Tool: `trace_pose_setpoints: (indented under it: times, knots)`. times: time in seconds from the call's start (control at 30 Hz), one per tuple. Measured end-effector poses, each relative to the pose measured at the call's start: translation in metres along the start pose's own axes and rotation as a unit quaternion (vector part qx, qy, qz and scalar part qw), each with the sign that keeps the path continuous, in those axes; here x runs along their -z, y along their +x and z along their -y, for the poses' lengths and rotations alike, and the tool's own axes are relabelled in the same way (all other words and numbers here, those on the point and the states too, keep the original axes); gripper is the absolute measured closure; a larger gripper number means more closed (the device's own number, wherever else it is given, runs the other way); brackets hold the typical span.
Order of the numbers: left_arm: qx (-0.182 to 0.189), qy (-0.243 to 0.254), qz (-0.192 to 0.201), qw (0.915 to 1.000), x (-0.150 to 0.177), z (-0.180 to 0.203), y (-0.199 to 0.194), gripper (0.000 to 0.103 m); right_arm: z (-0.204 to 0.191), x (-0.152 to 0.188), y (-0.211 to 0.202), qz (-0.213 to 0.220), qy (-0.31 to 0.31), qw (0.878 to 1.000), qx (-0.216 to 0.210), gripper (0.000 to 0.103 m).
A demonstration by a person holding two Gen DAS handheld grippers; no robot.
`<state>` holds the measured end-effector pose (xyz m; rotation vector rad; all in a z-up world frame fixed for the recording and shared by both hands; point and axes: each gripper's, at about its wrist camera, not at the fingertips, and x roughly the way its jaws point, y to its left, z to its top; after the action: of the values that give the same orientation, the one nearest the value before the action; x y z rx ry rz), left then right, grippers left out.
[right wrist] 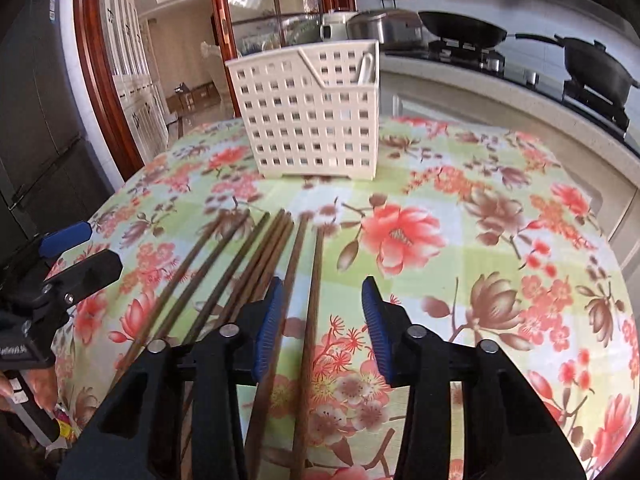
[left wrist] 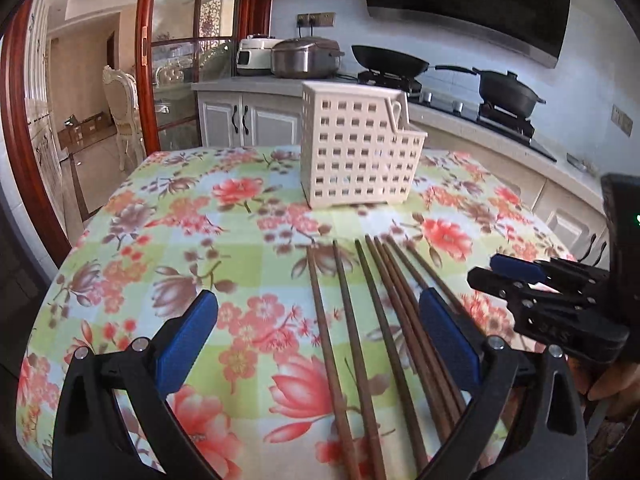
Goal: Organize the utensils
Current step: 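Close the right tool on one brown chopstick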
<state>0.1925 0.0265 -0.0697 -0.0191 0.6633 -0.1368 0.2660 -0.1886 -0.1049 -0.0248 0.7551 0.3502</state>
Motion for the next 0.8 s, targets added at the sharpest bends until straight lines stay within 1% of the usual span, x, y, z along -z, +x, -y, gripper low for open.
trace_pose_setpoints:
  times: [0.07, 0.13, 0.23, 0.4, 0.53, 0.7, 0.73, 0.77, 0.8]
  knots:
    - [0.005, -0.006, -0.005, 1.0000, 0.001, -0.002, 0.003, 0.010, 0.000, -0.001, 0.009, -0.017, -0.003, 1.000, 0.006, 0.075]
    - [0.009, -0.016, -0.010, 0.9998, 0.002, -0.007, 0.005, 0.012, 0.000, -0.003, 0.016, -0.033, -0.008, 0.999, 0.010, 0.081]
    - [0.007, -0.029, -0.019, 0.9994, 0.003, -0.013, 0.009, 0.012, -0.002, -0.007, 0.027, -0.050, -0.016, 0.999, 0.016, 0.086]
    - [0.008, -0.043, -0.033, 0.9985, 0.006, -0.022, 0.015, 0.012, -0.008, -0.013, 0.040, -0.071, -0.028, 0.997, 0.019, 0.087]
    - [0.006, -0.048, -0.043, 0.9979, 0.008, -0.026, 0.022, 0.012, -0.011, -0.016, 0.048, -0.079, -0.035, 0.996, 0.025, 0.088]
    - [0.006, -0.040, -0.054, 0.9977, 0.009, -0.022, 0.028, 0.012, -0.017, -0.017, 0.052, -0.083, -0.053, 0.995, 0.036, 0.090]
    - [0.004, -0.037, -0.058, 0.9976, 0.009, -0.021, 0.030, 0.012, -0.018, -0.017, 0.053, -0.083, -0.057, 0.994, 0.038, 0.092]
    - [0.002, -0.035, -0.064, 0.9974, 0.009, -0.020, 0.032, 0.012, -0.019, -0.017, 0.053, -0.083, -0.061, 0.994, 0.040, 0.096]
    - [0.001, -0.034, -0.067, 0.9972, 0.008, -0.020, 0.034, 0.012, -0.021, -0.016, 0.052, -0.083, -0.067, 0.993, 0.047, 0.096]
